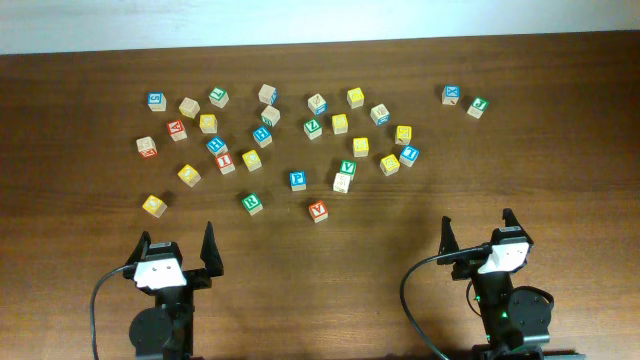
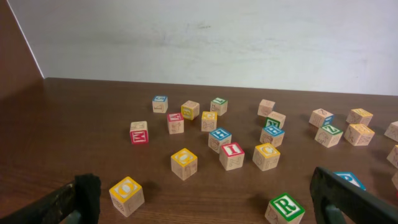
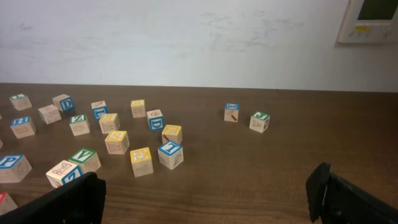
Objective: Spell out RSS
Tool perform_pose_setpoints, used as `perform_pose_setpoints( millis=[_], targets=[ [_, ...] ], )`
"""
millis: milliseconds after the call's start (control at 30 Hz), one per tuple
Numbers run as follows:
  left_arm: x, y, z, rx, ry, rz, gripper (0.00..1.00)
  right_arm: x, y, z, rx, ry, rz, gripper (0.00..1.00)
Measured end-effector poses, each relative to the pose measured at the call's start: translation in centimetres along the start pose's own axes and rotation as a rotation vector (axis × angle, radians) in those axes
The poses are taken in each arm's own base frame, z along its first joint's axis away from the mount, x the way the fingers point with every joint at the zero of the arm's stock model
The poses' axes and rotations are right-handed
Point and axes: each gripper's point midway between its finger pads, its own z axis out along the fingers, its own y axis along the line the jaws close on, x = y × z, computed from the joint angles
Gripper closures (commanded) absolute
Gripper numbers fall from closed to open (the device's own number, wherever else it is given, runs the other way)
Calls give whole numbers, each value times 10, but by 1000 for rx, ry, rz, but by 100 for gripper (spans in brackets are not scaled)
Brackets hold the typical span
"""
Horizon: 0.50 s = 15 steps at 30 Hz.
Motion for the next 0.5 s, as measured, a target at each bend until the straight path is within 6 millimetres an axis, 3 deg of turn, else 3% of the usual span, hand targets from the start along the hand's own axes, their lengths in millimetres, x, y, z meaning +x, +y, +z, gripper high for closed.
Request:
perform_pose_setpoints(
  millis=[167, 500],
  targets=[
    [1, -12, 0, 50, 2, 4, 1, 0, 2, 0, -9, 0, -1, 2],
    [1, -12, 0, 51, 2, 4, 1, 0, 2, 0, -9, 0, -1, 2]
  ],
)
